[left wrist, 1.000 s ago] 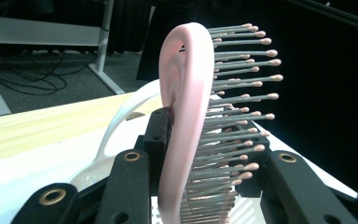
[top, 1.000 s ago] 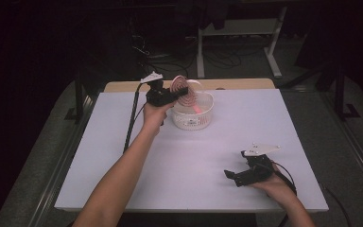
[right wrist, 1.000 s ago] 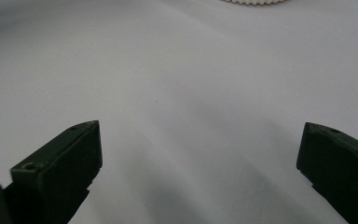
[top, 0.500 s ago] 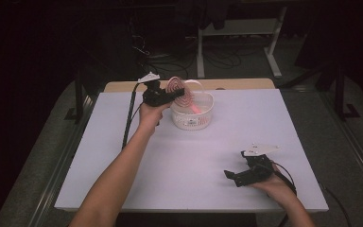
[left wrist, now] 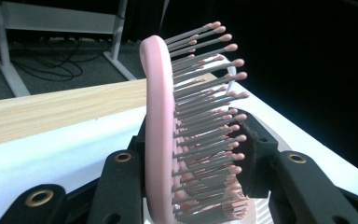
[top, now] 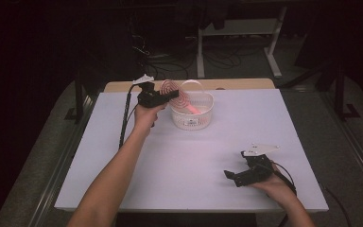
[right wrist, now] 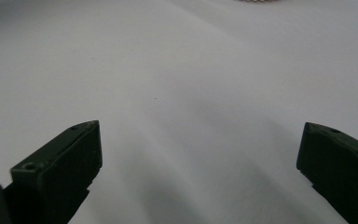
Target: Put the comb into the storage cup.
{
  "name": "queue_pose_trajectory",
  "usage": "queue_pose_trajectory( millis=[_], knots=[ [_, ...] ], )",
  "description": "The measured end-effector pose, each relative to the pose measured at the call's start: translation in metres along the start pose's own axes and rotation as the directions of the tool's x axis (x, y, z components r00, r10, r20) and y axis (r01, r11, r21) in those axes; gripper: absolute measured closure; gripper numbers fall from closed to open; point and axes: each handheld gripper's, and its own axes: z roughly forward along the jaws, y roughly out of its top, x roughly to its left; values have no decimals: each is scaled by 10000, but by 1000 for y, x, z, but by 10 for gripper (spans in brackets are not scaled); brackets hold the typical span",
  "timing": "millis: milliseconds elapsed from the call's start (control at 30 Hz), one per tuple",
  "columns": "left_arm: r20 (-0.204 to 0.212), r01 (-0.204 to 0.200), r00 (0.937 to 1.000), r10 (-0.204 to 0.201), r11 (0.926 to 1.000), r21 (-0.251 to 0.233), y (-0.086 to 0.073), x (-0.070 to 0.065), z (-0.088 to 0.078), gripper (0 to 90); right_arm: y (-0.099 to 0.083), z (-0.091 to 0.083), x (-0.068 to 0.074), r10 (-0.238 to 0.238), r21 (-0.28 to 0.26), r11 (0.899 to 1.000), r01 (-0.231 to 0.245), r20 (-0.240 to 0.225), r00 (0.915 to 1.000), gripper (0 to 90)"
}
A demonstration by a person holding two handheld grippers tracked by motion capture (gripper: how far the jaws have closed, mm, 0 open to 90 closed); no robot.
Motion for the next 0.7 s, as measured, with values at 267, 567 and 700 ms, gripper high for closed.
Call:
queue_pose_trajectory(
  millis=[267,567,700],
  knots=[
    [-294,-587,9978,593,9981,208,0,-3,1,536,0,0,0,-22,9,10000,22,2,10000,0],
    [-494,-966,9939,990,9941,488,-2,-2,-1,431,0,1,1,-76,50,10000,76,15,10000,0],
    [-651,-1204,9901,1243,9908,612,-3,-2,-3,397,0,1,1,-88,61,9999,88,12,10000,0]
  ],
)
